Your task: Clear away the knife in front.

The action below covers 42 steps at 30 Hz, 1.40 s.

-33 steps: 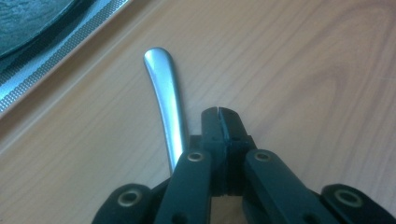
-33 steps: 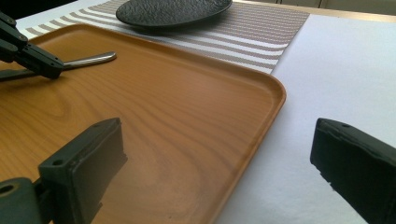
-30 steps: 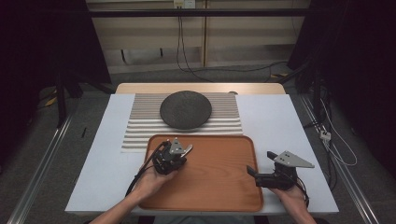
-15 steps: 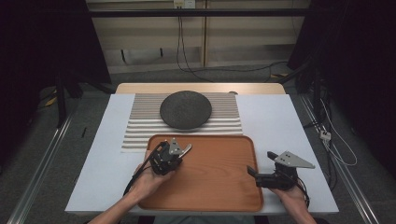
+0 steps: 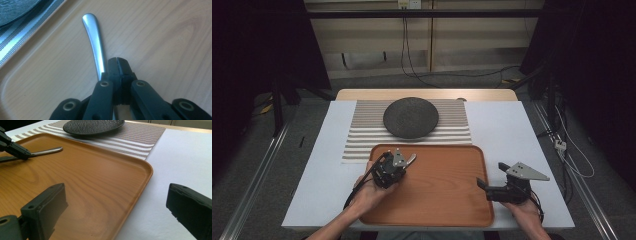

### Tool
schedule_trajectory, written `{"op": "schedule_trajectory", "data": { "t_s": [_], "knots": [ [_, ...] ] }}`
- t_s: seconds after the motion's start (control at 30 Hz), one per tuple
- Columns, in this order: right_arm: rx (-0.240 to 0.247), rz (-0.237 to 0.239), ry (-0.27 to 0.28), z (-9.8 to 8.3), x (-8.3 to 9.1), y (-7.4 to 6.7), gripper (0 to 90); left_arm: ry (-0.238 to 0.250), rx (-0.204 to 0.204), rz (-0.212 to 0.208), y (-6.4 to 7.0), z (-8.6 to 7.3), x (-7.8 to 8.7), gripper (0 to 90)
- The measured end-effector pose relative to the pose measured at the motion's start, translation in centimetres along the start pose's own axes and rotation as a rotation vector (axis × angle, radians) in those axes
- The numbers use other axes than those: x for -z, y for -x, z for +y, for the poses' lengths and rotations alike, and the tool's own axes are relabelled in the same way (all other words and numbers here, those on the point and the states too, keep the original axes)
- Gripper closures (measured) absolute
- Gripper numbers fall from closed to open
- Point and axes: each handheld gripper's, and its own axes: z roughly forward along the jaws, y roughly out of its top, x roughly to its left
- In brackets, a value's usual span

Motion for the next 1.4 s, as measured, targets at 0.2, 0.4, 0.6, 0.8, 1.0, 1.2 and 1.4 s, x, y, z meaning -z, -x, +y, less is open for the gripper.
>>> {"op": "schedule_trajectory", "data": {
  "t_s": [0.2,0.4,0.6,0.8,1.0,1.2,1.4],
  "knots": [
    [0.000,-0.001,-0.001,0.0,0.0,0.0,2.8,-0.007,-0.010,-0.006,-0.3,-0.1,0.1,90.0],
    [-0.001,-0.001,-0.001,0.0,0.0,0.0,3.0,-0.022,-0.013,-0.012,-0.6,-0.3,0.4,90.0],
    [0.001,0.000,-0.001,0.0,0.0,0.0,3.0,-0.029,-0.019,-0.022,-0.9,-0.4,0.5,90.0],
    [-0.001,-0.003,-0.002,0.0,0.0,0.0,3.0,-0.039,-0.016,-0.017,-1.2,-0.6,0.6,90.0],
    [0.001,-0.004,-0.001,0.0,0.1,0.0,3.0,-0.038,-0.002,-0.017,-1.3,-0.7,0.7,90.0],
    [0.001,-0.006,-0.003,0.0,0.0,0.1,3.0,-0.055,0.000,-0.021,-1.5,-0.9,1.0,90.0],
    [0.009,-0.005,-0.007,0.0,-0.1,0.0,3.0,-0.033,0.039,-0.032,-1.8,-1.8,1.5,90.0]
  ]
}}
